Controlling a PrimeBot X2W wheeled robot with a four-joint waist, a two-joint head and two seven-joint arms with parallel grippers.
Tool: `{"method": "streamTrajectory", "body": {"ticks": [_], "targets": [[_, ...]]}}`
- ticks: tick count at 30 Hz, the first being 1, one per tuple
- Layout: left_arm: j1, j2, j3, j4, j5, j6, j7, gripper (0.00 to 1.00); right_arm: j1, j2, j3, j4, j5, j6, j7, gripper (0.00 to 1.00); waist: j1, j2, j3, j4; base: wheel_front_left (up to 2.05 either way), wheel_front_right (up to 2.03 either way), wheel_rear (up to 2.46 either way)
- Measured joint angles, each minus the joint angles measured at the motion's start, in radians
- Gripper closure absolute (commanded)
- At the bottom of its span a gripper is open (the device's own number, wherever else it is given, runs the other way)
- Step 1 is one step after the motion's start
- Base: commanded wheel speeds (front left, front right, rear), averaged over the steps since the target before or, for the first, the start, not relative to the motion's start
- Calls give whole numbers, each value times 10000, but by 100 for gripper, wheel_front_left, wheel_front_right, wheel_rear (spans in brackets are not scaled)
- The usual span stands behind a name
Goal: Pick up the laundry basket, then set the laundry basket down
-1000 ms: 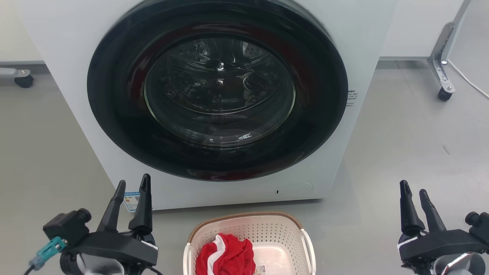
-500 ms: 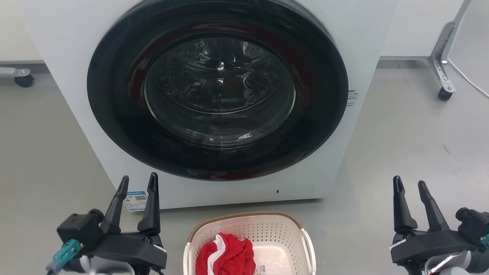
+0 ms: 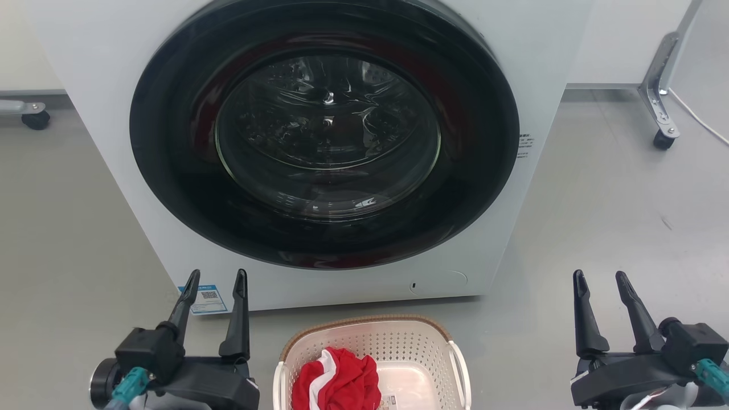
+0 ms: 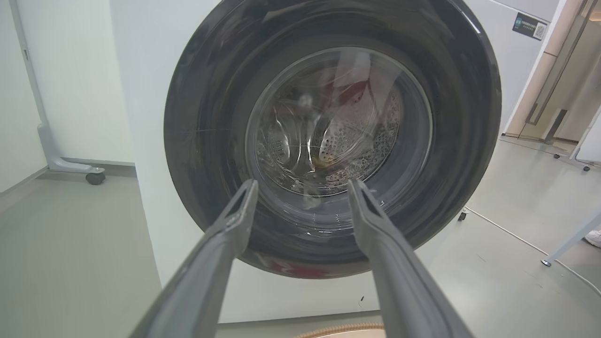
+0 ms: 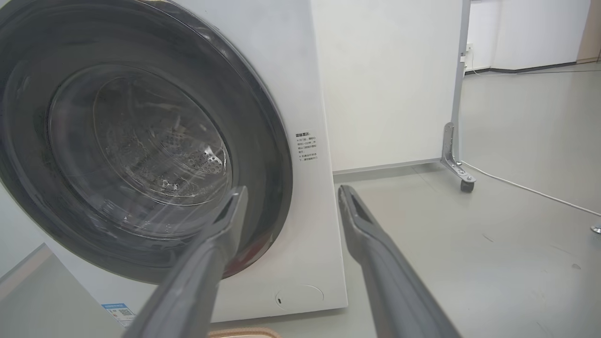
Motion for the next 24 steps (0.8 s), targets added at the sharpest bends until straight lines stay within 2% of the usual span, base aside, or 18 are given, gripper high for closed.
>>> {"method": "streamTrajectory", "body": {"ticks": [12,24], "targets": [[160,15,-201,-242,1352,272,-104,0,31,-155,309,-63,-1267,-222,-372,0,0,0,-3,14,0,0,0],[159,-2,-121,-493,1354,274,-186,0,29,-174,245,-144,-1269,-274,-372,0,0,0,6,21,0,0,0]]}}
